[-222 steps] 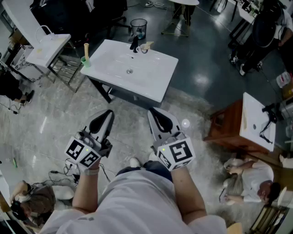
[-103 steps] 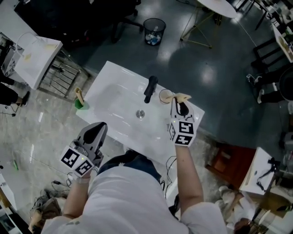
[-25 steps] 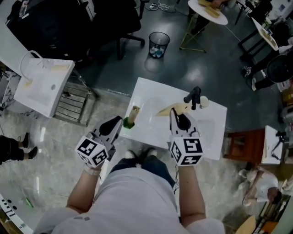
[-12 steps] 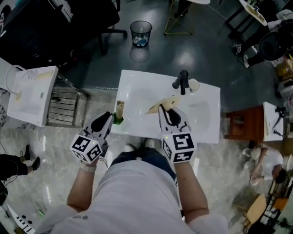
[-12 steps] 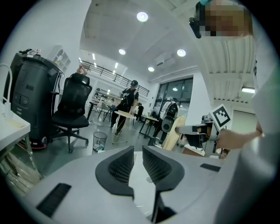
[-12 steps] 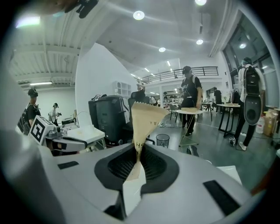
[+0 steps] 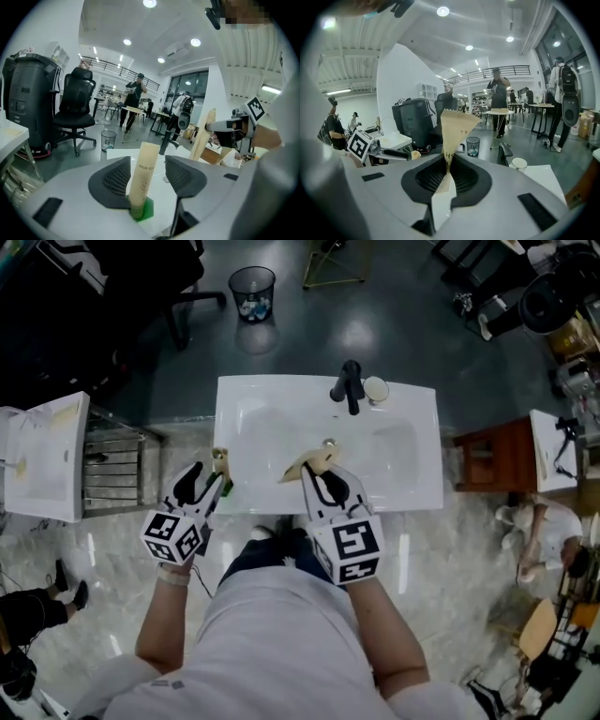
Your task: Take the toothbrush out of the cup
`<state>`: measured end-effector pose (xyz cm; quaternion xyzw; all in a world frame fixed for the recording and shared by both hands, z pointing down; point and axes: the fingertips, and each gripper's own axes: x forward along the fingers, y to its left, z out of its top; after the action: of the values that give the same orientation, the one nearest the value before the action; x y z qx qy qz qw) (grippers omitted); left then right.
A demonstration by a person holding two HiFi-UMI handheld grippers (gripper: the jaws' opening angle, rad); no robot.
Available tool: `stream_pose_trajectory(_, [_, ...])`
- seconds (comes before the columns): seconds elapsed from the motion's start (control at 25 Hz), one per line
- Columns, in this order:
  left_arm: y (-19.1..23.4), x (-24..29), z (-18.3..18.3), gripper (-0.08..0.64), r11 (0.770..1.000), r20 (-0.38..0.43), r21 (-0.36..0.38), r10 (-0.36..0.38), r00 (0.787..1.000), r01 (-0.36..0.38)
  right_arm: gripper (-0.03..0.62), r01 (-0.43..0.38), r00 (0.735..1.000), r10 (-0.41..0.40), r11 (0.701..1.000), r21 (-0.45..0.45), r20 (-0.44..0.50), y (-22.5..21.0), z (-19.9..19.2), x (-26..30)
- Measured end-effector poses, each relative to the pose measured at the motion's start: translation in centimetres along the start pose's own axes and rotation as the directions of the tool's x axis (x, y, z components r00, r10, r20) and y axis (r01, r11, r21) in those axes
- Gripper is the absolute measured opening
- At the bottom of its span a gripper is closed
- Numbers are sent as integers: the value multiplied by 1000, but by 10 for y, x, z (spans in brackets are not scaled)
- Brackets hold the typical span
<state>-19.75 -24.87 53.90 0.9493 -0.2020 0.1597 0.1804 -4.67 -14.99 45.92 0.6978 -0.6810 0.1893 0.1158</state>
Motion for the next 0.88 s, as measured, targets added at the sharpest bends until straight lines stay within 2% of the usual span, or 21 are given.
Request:
stream_pose_trajectory(0.32, [8, 33, -12, 235, 999, -68, 37, -37, 997, 39, 43, 27, 998, -25, 999, 30, -51, 1, -23, -1])
stream_pose_trajectory(0.56, [6, 51, -16, 232, 998, -71, 22, -63, 996, 65, 43, 41, 997, -38, 998, 45, -68, -3, -35, -1])
stream_pose_trajectory(0.88, [3, 49, -8, 149, 996, -58, 68, -46, 997, 50, 43, 37, 997, -33, 998, 53, -63, -8, -35, -2])
